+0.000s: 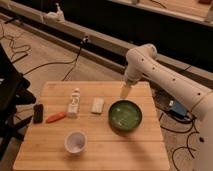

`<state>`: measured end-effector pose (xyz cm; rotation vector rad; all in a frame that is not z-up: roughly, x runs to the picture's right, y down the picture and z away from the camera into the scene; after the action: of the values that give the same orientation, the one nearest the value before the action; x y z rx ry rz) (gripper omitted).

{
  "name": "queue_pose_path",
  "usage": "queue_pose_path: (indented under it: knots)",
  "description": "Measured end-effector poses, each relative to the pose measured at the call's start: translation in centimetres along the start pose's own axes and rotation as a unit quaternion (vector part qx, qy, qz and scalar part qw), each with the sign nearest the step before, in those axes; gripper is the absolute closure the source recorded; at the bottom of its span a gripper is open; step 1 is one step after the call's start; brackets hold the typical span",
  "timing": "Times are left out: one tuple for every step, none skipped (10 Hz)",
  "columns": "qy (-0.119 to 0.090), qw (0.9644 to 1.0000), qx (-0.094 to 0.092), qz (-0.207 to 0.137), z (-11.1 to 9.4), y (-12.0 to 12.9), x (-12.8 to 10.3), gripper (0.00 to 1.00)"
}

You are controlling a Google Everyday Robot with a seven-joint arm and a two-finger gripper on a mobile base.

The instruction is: Stand the bottle upright

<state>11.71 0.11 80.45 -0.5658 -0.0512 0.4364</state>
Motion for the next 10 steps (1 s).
queue_pose_path:
  knots:
    - [-0.017,0.999,-0.003,-0.041,-0.1,0.8,-1.9,0.2]
    - [-0.031,0.9964,-0.004,-0.079,-0.3,1.5,-3.7,0.2]
    - [-0.04,0.9932,-0.004,-0.109,-0.4,2.1,-5.3,0.2]
    - [-0.049,0.9903,-0.004,-0.13,-0.5,2.6,-7.0,0.2]
    - [-0.059,0.9884,-0.005,-0.14,-0.3,3.1,-8.9,0.2]
    - [-0.065,0.9886,-0.007,-0.136,0.0,3.3,-10.1,0.2]
    - [-0.072,0.9901,-0.014,-0.12,0.6,3.6,-11.5,0.2]
    - [-0.075,0.9915,-0.02,-0.105,1.1,3.8,-12.3,0.2]
    - [-0.076,0.9919,-0.022,-0.1,1.3,3.8,-12.5,0.2]
    - [-0.076,0.992,-0.022,-0.099,1.3,3.8,-12.5,0.2]
